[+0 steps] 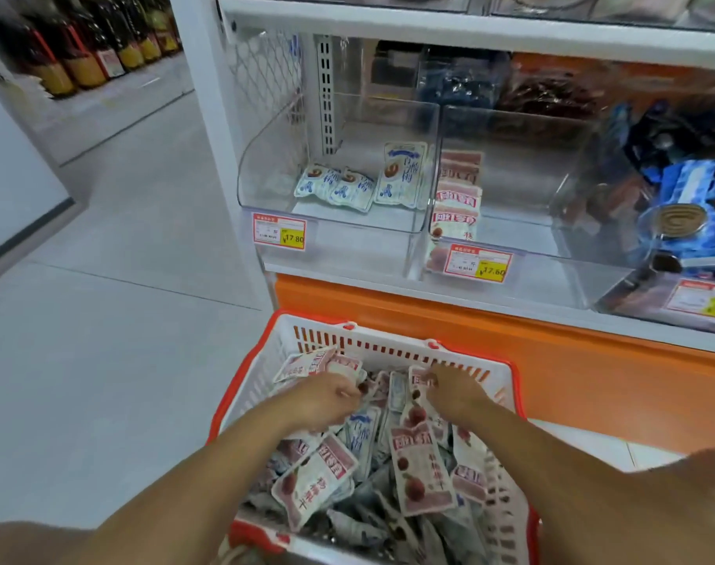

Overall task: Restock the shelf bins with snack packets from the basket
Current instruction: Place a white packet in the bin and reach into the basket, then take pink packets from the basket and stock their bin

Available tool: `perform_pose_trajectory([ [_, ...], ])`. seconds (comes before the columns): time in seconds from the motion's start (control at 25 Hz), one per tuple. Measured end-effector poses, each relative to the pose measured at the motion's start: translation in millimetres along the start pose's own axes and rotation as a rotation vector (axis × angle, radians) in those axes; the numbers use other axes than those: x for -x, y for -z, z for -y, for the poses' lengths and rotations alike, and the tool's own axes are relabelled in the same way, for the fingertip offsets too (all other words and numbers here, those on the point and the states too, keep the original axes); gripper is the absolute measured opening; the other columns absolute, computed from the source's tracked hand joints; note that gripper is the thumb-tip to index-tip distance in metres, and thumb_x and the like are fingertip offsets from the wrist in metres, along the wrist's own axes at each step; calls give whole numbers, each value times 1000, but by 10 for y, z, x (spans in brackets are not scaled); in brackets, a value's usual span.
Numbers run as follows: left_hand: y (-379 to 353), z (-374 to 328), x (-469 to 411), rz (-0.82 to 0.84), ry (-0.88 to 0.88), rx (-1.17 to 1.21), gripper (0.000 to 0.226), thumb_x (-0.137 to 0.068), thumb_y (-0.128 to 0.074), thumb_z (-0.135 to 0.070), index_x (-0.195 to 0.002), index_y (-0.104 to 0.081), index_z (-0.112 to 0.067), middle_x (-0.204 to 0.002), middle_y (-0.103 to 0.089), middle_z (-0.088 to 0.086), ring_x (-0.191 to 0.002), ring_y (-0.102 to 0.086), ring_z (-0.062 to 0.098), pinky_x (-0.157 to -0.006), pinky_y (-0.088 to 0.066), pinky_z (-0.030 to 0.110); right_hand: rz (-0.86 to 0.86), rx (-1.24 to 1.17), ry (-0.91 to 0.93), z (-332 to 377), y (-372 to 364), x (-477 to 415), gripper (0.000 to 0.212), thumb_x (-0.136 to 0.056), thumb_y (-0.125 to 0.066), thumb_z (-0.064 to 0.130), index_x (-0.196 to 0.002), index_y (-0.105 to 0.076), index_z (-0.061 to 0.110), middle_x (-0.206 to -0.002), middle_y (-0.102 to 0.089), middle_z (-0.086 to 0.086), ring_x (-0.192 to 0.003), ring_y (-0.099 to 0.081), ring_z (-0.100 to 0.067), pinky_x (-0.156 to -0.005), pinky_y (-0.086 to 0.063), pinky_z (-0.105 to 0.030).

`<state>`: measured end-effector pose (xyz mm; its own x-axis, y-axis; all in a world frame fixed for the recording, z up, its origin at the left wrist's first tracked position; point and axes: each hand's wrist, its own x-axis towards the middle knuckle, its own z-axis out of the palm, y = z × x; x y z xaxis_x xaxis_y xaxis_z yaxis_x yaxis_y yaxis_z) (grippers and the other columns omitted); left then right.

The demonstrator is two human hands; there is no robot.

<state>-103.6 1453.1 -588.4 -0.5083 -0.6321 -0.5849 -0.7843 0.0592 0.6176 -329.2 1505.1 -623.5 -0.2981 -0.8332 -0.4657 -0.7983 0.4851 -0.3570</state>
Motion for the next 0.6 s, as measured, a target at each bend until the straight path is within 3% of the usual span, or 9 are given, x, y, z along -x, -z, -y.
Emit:
perform_pose_trajectory([
  [0.12, -136, 84, -89, -24, 41, 101, 31, -95, -56, -35, -123, -63, -23, -110, -68, -6, -91, -68, 8, -82, -57, 31, -5, -83, -160, -253, -180, -11, 33, -97, -46, 16, -128, -56, 13, -108, -65, -6, -80, -60, -19, -70, -48, -26],
  [0.2, -157, 78, -147, -27, 60, 142, 29, -96, -56, -32, -122, -62, -23, -110, -67, -6, -91, -68, 8, -77, -56, 26, -21, -210, -239, -261, -277, -66, 34, -90, -61, 24, -122, -53, 13, -89, -61, 1, -69, -60, -12, -62, -45, -25],
  [0.32, -157, 59, -204, -49, 85, 214, 28, -96, -55, -30, -122, -63, -22, -102, -68, -6, -87, -67, 7, -65, -55, 22, -31, -351, -353, -177, -370, -129, 62, -69, -81, 33, -117, -44, 19, -89, -63, 1, -71, -67, -16, -63, -57, -31],
  [0.4, -154, 40, -243, -47, 95, 247, 27, -97, -54, -29, -121, -62, -21, -102, -67, -6, -87, -67, 8, -62, -54, 21, -76, -347, -363, -142, -410, -165, 73, -65, -85, 31, -121, -41, 20, -96, -62, 1, -82, -66, -19, -71, -59, -36],
  [0.6, -242, -10, -317, -3, 85, 298, 39, -97, -57, -26, -134, -54, -17, -114, -63, 1, -99, -66, 14, -77, -57, 24, -135, -640, -336, -56, -346, -202, 60, -71, -81, 8, -120, -46, 13, -91, -63, 2, -72, -62, -13, -52, -50, -24],
])
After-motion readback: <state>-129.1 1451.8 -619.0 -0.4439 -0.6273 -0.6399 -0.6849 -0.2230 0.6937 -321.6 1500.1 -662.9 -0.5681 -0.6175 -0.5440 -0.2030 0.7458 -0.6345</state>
